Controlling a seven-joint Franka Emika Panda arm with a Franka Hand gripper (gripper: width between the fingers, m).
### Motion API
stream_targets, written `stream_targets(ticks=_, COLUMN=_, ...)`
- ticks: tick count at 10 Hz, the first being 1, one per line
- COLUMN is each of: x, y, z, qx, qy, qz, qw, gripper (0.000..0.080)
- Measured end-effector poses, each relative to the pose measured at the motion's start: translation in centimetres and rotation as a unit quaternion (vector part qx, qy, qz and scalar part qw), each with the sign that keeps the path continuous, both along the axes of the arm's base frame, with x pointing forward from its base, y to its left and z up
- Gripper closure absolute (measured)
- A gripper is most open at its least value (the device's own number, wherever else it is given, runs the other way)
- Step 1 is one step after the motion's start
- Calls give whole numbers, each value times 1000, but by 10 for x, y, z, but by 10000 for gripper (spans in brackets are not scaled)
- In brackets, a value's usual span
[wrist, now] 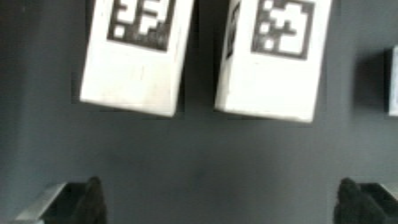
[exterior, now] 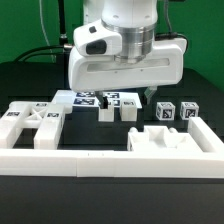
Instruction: Assemble chair
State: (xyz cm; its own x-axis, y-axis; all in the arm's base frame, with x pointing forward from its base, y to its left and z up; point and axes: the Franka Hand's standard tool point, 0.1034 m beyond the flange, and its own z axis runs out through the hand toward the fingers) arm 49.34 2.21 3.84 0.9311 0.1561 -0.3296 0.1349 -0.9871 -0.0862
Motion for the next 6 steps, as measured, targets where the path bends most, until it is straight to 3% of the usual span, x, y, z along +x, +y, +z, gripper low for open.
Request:
stream_targets(ticks=3, x=7, y=10, z=10, qx=-22, qy=147, qz=-9, qw=989, gripper=150)
stream_targets(ticks=4, x=14, y=11, z=6, qx=-22, qy=170, qz=-6, qw=985, gripper=150)
stream_targets(ticks=6, x=2, y=12, z=3, qx=-25, qy=235, qz=-3, qw=972, gripper=150)
